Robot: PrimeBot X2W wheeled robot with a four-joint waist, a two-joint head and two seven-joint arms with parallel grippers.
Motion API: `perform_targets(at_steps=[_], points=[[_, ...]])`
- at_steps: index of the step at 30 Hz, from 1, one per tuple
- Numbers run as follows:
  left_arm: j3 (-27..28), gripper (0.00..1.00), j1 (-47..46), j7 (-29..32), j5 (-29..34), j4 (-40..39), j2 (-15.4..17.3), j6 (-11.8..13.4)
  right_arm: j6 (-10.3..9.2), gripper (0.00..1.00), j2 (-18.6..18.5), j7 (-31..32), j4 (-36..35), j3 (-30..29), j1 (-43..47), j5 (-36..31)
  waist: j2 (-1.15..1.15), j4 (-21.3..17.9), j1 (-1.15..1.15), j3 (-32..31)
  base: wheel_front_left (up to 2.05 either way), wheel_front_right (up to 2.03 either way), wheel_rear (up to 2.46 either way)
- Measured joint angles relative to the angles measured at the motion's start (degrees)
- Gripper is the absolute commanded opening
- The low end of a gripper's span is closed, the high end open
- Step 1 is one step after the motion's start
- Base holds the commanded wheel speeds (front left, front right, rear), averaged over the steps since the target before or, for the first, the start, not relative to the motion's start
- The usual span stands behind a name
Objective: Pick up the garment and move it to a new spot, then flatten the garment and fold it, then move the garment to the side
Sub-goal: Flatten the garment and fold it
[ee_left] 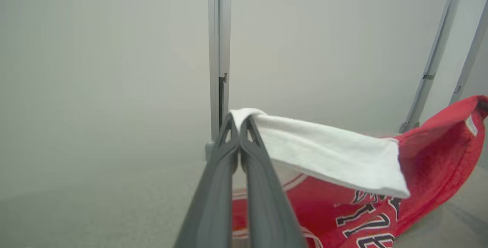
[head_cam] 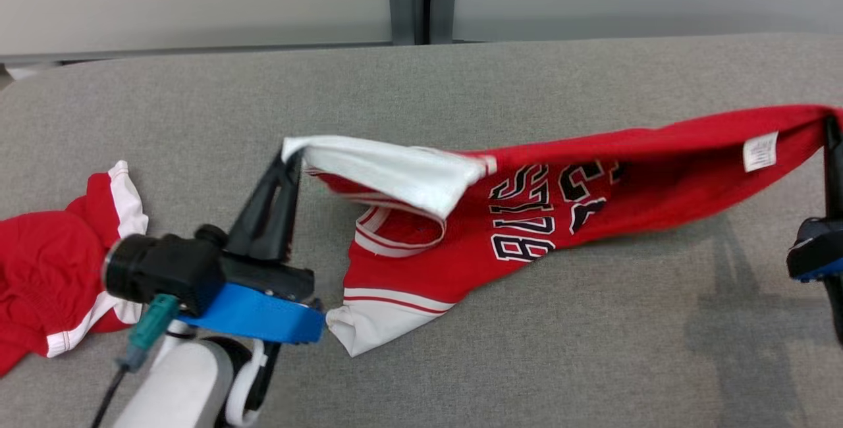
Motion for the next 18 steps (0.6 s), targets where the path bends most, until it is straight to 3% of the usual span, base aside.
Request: perform_targets(at_steps=[11,18], points=[[9.13,0.0,-12.4,3.57,3.26,-14.05,7.19,3.42,0.01,0.0,-2.81,14.58,-28.48,-6.69,1.07,-1.22,0.0,-0.81,-0.01,-6.24,0.0,0.0,0.0],[12.16,0.0,-26.08,8.7,3.82,-16.07,9.49,2.96,0.03,0.0,-6.23,22.28,-36.37,-8.99,-4.97,0.78,-0.01,-1.15,-0.01,-7.06,0.0,0.0,0.0]])
